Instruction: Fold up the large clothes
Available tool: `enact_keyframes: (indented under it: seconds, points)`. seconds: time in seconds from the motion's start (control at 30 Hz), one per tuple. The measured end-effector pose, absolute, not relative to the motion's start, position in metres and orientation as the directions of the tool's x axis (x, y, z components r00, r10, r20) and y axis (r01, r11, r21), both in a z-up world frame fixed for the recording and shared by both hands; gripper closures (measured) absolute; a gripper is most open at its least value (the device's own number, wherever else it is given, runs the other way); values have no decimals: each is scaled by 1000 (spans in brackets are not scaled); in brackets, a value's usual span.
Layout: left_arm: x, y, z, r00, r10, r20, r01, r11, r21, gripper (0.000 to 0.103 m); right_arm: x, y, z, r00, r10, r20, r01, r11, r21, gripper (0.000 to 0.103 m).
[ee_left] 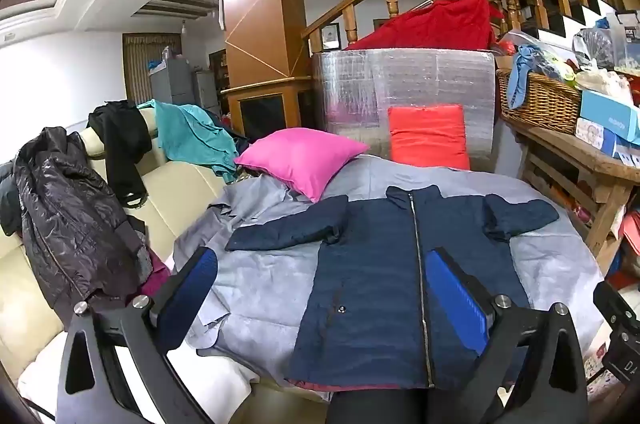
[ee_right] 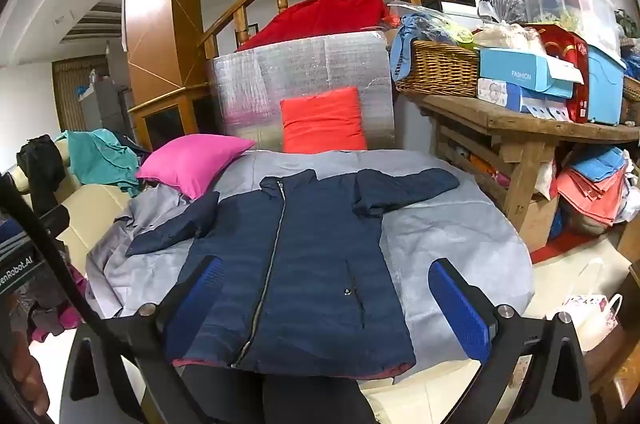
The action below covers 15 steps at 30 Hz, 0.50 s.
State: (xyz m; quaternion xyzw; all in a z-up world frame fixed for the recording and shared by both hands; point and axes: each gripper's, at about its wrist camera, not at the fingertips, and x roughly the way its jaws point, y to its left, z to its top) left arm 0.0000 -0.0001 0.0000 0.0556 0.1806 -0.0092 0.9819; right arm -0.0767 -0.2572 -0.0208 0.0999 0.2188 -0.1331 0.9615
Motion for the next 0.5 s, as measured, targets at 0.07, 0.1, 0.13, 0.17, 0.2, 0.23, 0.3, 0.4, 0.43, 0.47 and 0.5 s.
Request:
enact_keyframes:
  seconds: [0.07,0.1,0.13,0.17,0.2,0.23,0.3,0.4,0.43,0.47,0.5]
  points:
    - [-1,0,0,934,6,-356,32,994,101,0,-76,-258,-20,860,-209,-465,305,942,140,0]
    - [0,1,0,930,-3,-367,42,994,98,0,-76,-259,-20,860,-210,-465,305,942,139,0]
    - [1,1,0,929,-2,-370,41,994,98,0,-76,-259,-19,860,-210,-466,305,942,138,0]
    - [1,1,0,928,-2,-374,41,994,97,0,-77,-260,-19,860,-211,-466,306,942,139,0]
    - [-1,2,2,927,-1,-375,40,995,95,0,-77,-261,-19,859,-213,-465,309,940,141,0]
    - [2,2,3,926,1,-379,38,995,95,0,-76,-261,-23,859,-217,-464,314,939,143,0]
    - [3,4,1,925,4,-379,32,996,89,0,-75,-260,-25,860,-219,-460,316,938,145,0]
    - [1,8,-2,927,8,-375,25,996,82,0,-74,-259,-26,859,-226,-460,322,936,140,0]
    - [3,8,0,926,10,-379,22,997,80,0,-74,-260,-25,858,-224,-462,321,936,142,0]
    - [2,6,0,926,15,-377,18,996,83,0,-74,-260,-24,858,-223,-463,320,936,142,0]
    - [2,6,0,928,18,-373,15,996,86,0,-74,-259,-24,858,-224,-463,321,937,142,0]
